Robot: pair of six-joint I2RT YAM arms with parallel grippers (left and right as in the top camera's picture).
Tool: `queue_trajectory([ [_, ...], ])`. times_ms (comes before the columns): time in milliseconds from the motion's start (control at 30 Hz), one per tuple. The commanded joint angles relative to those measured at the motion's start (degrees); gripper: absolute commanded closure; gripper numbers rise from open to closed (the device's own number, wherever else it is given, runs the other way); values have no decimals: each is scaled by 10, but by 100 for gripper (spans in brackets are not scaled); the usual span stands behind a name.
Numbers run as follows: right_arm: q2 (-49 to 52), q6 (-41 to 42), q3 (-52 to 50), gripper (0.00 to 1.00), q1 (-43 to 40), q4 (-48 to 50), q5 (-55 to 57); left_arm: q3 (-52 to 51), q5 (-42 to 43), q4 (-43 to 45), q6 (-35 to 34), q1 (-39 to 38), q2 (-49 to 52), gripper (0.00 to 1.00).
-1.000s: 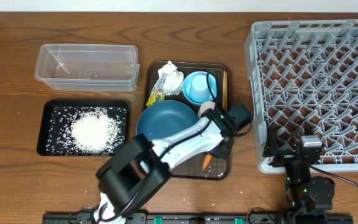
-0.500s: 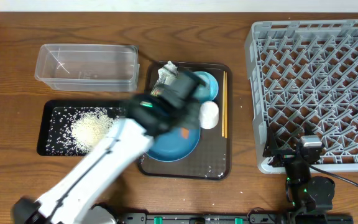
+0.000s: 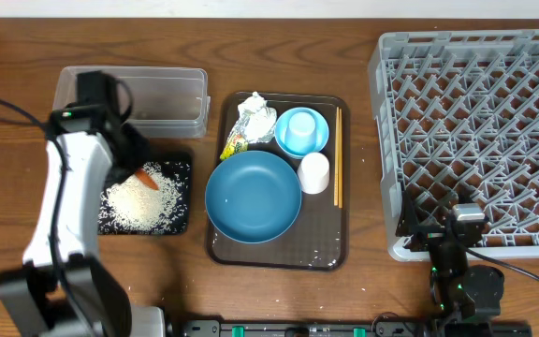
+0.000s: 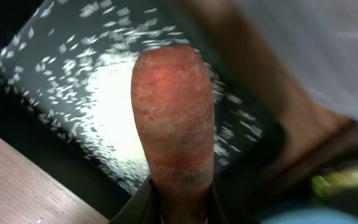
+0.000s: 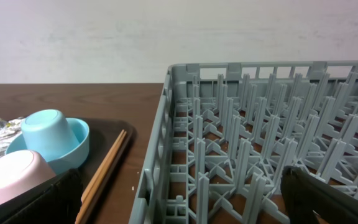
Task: Sort waste into correct bins and load items into the dishwasher rack
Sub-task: 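Carry the carrot with the left gripper and drop it on the black tray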
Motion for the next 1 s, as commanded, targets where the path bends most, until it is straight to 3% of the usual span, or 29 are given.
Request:
queue_trajectory([
  [0, -2, 6, -1, 1, 2, -2, 0, -5, 26, 9, -23, 42, 40, 86],
  [233, -2, 6, -1, 1, 2, -2, 0, -6, 41, 14, -23, 61, 95, 83],
  [267, -2, 6, -1, 1, 2, -2, 0, -5, 35, 14, -23, 61, 99, 76],
  [467, -2, 6, -1, 1, 2, -2, 0, -6, -3, 13, -23, 61, 99, 66],
  [600, -2, 6, -1, 1, 2, -2, 0, -6, -3, 10, -22, 61, 99, 54],
  [967, -2, 6, -1, 1, 2, -2, 0, 12, 8, -13, -15, 60, 57, 54],
])
